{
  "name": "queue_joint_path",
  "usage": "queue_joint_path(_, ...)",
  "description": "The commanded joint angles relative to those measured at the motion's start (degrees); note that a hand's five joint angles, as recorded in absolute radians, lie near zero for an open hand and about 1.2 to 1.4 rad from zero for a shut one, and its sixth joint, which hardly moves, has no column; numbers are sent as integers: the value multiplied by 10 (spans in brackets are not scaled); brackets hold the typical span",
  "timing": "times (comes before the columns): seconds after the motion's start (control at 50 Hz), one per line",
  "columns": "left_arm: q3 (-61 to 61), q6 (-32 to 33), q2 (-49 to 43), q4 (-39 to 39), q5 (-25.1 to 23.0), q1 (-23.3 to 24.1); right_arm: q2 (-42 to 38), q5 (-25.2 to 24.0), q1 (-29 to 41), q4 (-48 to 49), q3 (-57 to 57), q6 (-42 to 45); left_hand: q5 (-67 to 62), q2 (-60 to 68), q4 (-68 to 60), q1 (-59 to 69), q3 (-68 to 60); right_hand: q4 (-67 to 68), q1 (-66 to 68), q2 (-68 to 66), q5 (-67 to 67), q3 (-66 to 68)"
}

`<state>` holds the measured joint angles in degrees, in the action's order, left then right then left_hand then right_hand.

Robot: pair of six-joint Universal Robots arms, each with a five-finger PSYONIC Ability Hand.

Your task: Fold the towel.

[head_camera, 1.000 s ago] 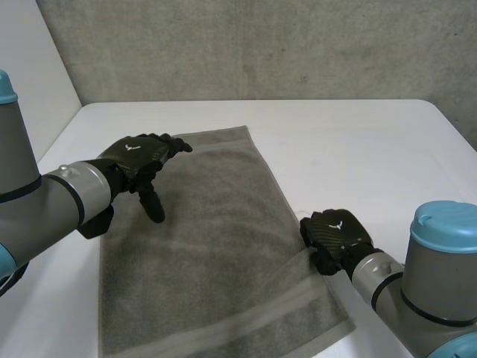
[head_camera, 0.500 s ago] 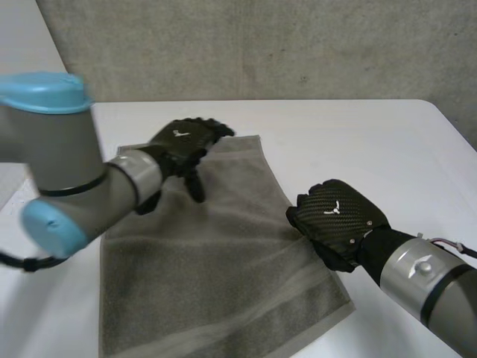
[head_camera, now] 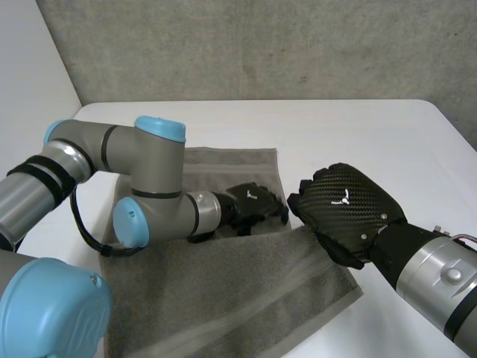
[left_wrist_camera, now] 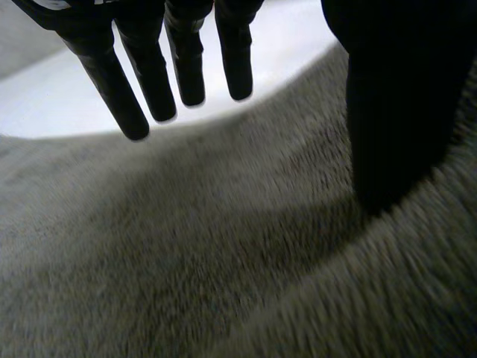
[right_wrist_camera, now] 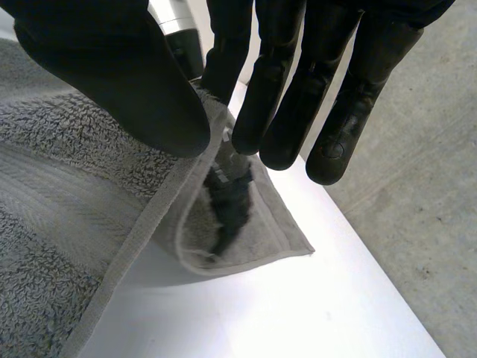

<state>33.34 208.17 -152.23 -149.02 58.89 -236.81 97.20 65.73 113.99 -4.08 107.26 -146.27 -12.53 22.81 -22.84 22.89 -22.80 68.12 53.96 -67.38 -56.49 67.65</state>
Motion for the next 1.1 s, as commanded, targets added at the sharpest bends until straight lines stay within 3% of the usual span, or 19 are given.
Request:
queue_joint_path(0.02, 0, 85, -2, 42, 9, 0, -1, -2, -2, 3, -6, 0, -373, 370, -370, 369, -370, 119, 260, -126, -135, 124)
queue_joint_path(0.04, -9, 83, 1, 38, 13, -1, -1, -2, -2, 3, -7, 0, -531, 528, -528, 528, -529, 119, 260, -126, -135, 124)
queue_joint_path(0.06, -27, 80, 5, 29, 26, 0, -1, -2, -2, 3, -9, 1, -574, 571, -571, 571, -572, 119, 260, -126, -135, 124)
queue_joint_path(0.18, -90, 48, 31, -33, 93, 1, -3, 1, -1, 4, -17, 1, -575, 572, -572, 571, -572, 119, 260, -126, -135, 124)
queue_joint_path(0.22, -107, -6, 59, -99, 141, 0, -6, 2, 0, 6, -23, 2, -575, 572, -572, 571, -572, 119, 260, -126, -135, 124)
queue_joint_path(0.34, -105, -90, 110, -206, 201, 0, -18, 5, 0, 21, -41, 1, -575, 572, -572, 571, -572, 119, 260, -126, -135, 124)
queue_joint_path(0.4, -104, -126, 136, -253, 235, -1, -45, 22, 0, 41, -72, 4, -575, 572, -572, 571, -572, 119, 260, -126, -135, 124)
queue_joint_path(0.44, -104, -143, 159, -279, 279, -1, -76, 60, -1, 64, -129, 7, -575, 572, -572, 571, -572, 119, 260, -126, -135, 124)
queue_joint_path(0.5, -104, -145, 170, -285, 303, -2, -94, 97, -1, 93, -196, 9, -575, 572, -572, 571, -572, 119, 260, -126, -135, 124)
queue_joint_path(0.66, -87, -158, 241, -286, 444, 7, -129, 129, 1, 207, -325, 22, -575, 572, -572, 571, -572, 119, 260, -126, -135, 124)
queue_joint_path(0.78, 5, -166, 286, -275, 464, 24, -149, 134, 8, 212, -333, 23, -575, 572, -572, 571, -572, 119, 260, -126, -135, 124)
queue_joint_path(0.86, 172, -167, 337, -251, 462, 30, -181, 136, 9, 190, -302, 17, -575, 572, -572, 571, -572, 119, 260, -126, -135, 124)
queue_joint_path(0.88, 173, -167, 337, -251, 462, 30, -191, 136, 9, 182, -296, 15, -575, 572, -572, 571, -572, 24, 166, -32, -41, 29)
queue_joint_path(0.9, 228, -167, 351, -250, 461, 30, -191, 136, 9, 181, -296, 15, -575, 572, -572, 571, -572, 24, 165, -31, -40, 28)
queue_joint_path(0.92, 280, -166, 366, -250, 460, 31, -199, 137, 8, 172, -286, 13, -575, 572, -572, 571, -572, -165, -23, 157, 148, -160)
queue_joint_path(0.94, 280, -166, 367, -250, 460, 31, -199, 137, 8, 172, -286, 13, -575, 572, -572, 571, -572, -167, -25, 159, 150, -162)
queue_joint_path(0.98, 363, -165, 394, -254, 460, 38, -228, 135, 8, 148, -283, -4, -575, 572, -572, 571, -572, -408, -266, 401, 392, -403)
queue_joint_path(1.04, 396, -165, 403, -254, 460, 42, -269, 127, 2, 115, -297, -56, -575, 572, -572, 571, -572, -511, -369, 504, 495, -506)
queue_joint_path(1.1, 449, -165, 422, -254, 461, 52, -286, 114, 0, 98, -311, -93, -575, 572, -572, 571, -572, -525, -383, 518, 509, -520)
